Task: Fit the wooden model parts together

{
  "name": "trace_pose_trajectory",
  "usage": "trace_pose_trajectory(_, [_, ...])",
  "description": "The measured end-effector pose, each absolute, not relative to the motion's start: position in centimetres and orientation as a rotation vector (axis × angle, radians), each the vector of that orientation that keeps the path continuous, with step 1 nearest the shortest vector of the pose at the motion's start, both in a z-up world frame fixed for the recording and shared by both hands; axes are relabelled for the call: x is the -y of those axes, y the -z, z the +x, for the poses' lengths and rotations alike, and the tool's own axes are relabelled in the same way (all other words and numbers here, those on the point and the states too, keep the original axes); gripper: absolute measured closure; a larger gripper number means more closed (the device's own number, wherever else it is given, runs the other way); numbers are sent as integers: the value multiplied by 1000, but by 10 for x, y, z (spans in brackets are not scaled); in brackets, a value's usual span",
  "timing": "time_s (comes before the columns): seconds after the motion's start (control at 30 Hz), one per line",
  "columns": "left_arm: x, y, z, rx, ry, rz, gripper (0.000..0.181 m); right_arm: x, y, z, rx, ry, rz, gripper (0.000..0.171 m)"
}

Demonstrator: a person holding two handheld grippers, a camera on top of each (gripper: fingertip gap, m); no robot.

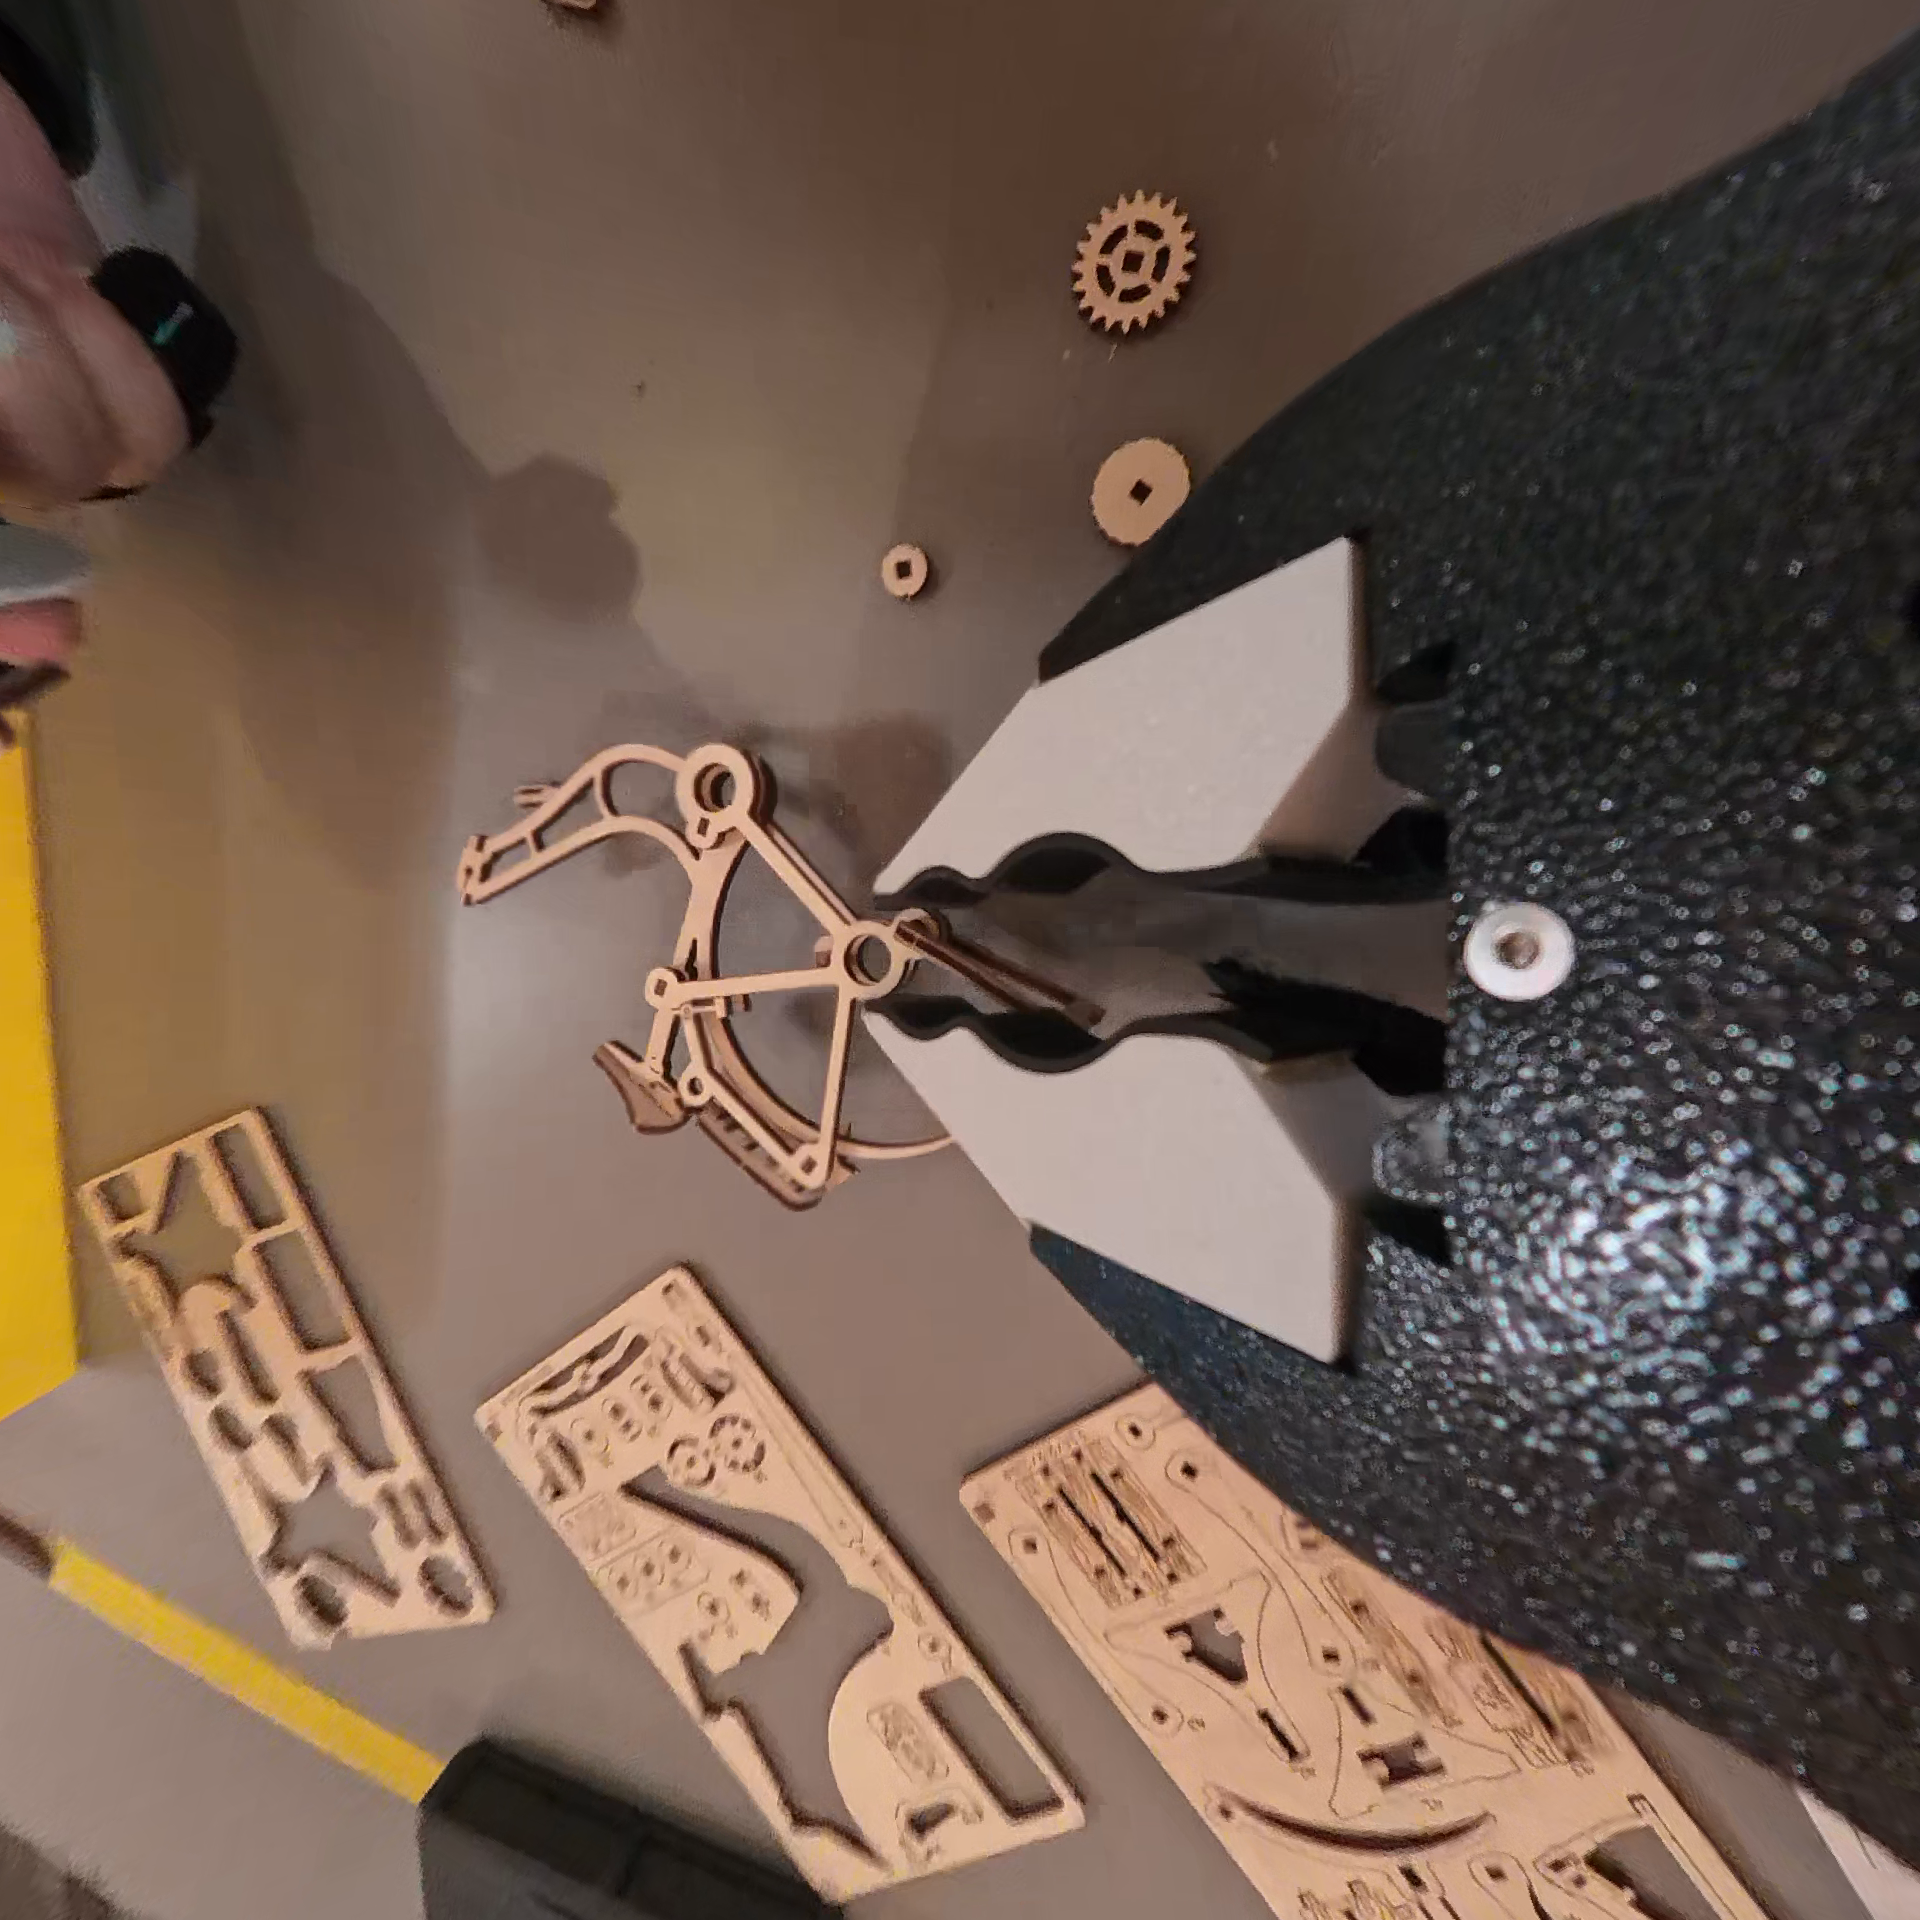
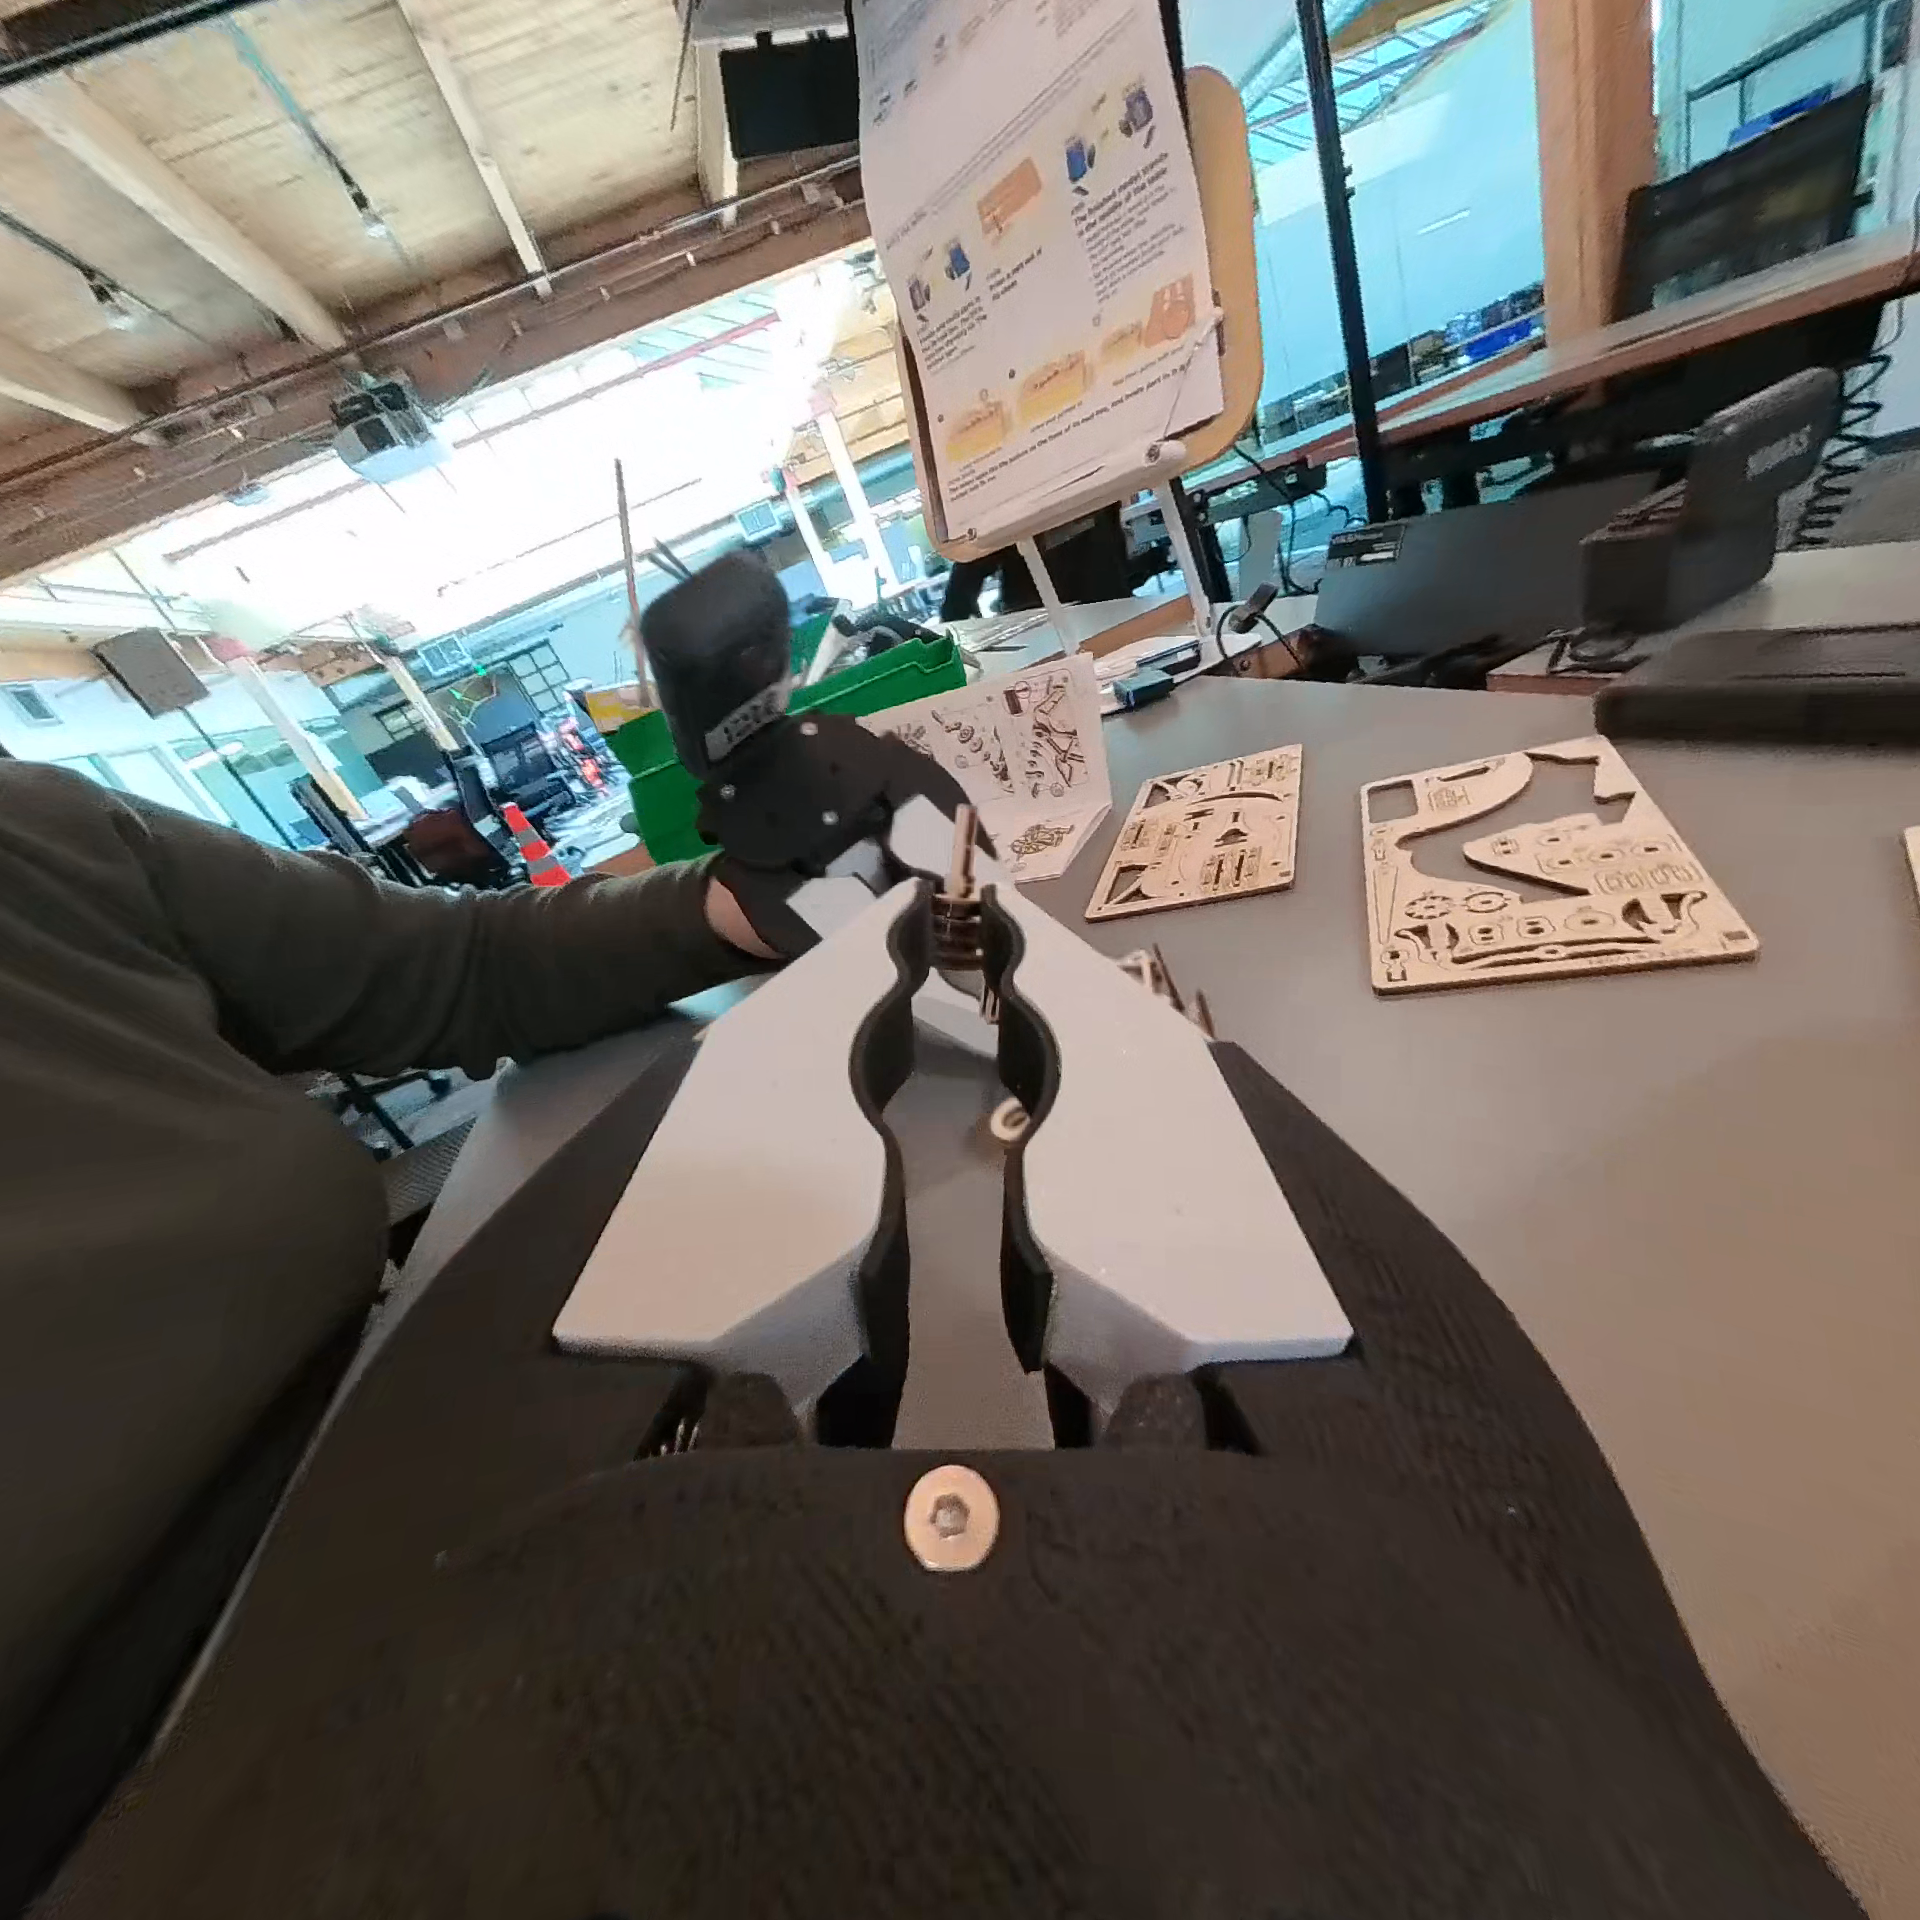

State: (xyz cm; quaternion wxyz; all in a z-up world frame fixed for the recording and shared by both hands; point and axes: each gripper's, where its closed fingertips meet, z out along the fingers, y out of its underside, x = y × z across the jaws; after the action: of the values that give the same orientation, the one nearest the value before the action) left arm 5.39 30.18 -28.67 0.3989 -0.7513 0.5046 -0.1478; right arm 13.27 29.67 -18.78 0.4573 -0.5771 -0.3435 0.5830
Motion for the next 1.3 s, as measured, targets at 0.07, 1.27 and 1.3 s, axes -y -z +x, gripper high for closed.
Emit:
trace_pose_trajectory(0.07, [-305,276,53,-1247,342,-1836,168,-300,191,133,869,-1361,-1425,164])
trace_pose_trajectory(1.27, [-294,216,73,-976,580,-1629,168,-279,214,100,1204,-579,-1146,164])
trace_pose_trajectory(1.3, [-294,217,73,-966,606,-1639,168,-279,212,100,1193,-598,-1150,164])
